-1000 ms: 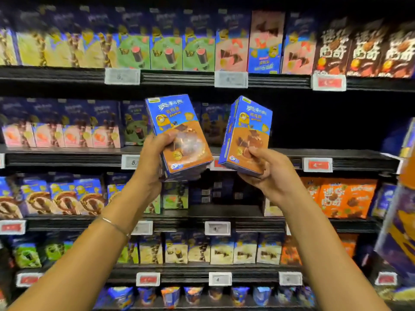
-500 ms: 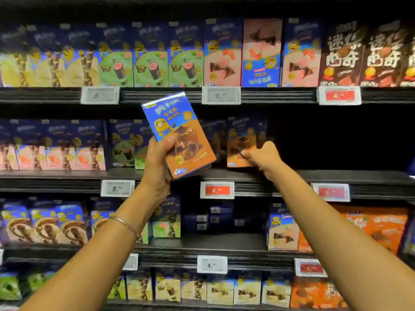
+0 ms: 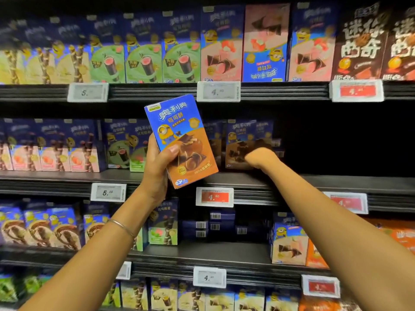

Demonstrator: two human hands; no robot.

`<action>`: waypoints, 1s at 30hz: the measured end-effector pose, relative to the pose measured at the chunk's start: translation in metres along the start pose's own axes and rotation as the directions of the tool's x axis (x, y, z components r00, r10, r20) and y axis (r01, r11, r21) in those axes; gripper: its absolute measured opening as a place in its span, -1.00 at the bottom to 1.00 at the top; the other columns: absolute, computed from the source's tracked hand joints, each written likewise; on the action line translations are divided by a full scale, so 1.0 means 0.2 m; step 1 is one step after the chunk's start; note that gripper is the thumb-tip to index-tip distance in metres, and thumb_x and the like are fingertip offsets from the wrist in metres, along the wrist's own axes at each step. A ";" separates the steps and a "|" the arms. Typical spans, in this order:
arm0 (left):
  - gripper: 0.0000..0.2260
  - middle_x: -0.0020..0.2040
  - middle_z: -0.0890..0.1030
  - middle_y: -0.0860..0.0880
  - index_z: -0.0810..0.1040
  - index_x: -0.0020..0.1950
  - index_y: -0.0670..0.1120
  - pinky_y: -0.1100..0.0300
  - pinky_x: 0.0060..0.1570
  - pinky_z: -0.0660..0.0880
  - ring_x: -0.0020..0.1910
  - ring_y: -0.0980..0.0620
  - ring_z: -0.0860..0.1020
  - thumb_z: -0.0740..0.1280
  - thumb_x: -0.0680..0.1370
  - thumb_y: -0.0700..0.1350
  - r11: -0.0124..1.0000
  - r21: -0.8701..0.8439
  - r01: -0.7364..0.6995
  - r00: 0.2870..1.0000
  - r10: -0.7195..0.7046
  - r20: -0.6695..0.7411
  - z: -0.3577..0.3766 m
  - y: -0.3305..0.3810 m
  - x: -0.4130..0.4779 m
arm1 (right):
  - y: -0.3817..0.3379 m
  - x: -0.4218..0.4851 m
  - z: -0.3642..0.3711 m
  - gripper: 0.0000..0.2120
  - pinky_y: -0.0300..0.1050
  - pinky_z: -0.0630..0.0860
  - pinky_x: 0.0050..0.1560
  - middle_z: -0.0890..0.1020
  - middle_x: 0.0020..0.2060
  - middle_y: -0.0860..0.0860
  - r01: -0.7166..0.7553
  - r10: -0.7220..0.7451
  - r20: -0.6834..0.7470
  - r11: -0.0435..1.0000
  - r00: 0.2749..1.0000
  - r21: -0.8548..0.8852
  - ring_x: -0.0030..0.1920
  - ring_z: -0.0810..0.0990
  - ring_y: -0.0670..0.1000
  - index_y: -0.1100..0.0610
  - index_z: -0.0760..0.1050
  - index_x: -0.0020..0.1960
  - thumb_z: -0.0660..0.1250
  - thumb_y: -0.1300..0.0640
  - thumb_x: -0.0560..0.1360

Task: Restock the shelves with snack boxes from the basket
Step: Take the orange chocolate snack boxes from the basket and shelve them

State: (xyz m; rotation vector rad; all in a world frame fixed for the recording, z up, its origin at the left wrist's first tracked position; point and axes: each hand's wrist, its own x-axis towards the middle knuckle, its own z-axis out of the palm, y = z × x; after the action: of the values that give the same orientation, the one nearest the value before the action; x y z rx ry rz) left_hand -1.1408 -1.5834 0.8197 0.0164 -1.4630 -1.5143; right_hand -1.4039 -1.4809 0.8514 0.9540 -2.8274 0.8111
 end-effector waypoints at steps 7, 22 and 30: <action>-0.15 0.48 0.44 -0.40 0.24 0.60 -0.26 -0.42 0.34 0.47 0.36 -0.47 0.51 0.45 0.39 0.02 1.000 -0.028 0.003 0.999 -0.002 0.045 -0.02 -0.02 0.02 | -0.06 0.02 0.00 -0.54 0.19 0.41 0.41 0.44 0.42 0.24 -0.033 0.036 0.035 0.997 0.999 -0.077 0.37 0.46 0.28 0.25 0.36 0.47 0.18 0.10 0.63; -0.25 0.33 0.60 -0.28 0.34 0.50 -0.17 -0.36 0.26 0.56 0.22 -0.31 0.62 0.47 0.38 0.07 0.998 0.062 -0.033 0.997 0.029 0.070 -0.04 -0.08 0.02 | -0.11 -0.01 0.06 -0.61 0.14 0.42 0.34 0.49 0.37 0.26 -0.013 0.008 -0.047 0.993 0.999 -0.118 0.35 0.48 0.27 0.29 0.44 0.40 0.20 0.16 0.62; -0.33 0.24 0.69 0.01 0.40 0.44 -0.01 0.09 0.03 0.67 0.21 -0.08 0.70 0.50 0.38 0.10 0.999 0.031 -0.043 0.998 0.042 0.044 -0.02 -0.08 0.03 | -0.10 -0.06 0.05 -0.58 0.13 0.44 0.35 0.52 0.35 0.21 -0.091 0.091 -0.017 0.996 0.996 -0.003 0.34 0.50 0.26 0.23 0.48 0.38 0.19 0.06 0.60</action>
State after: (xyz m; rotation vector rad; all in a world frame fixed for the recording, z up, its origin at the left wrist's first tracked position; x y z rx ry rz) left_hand -1.1512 -1.5933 0.8093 -0.0279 -1.5130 -1.4650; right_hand -1.3815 -1.4923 0.8500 0.8189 -2.8754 0.8184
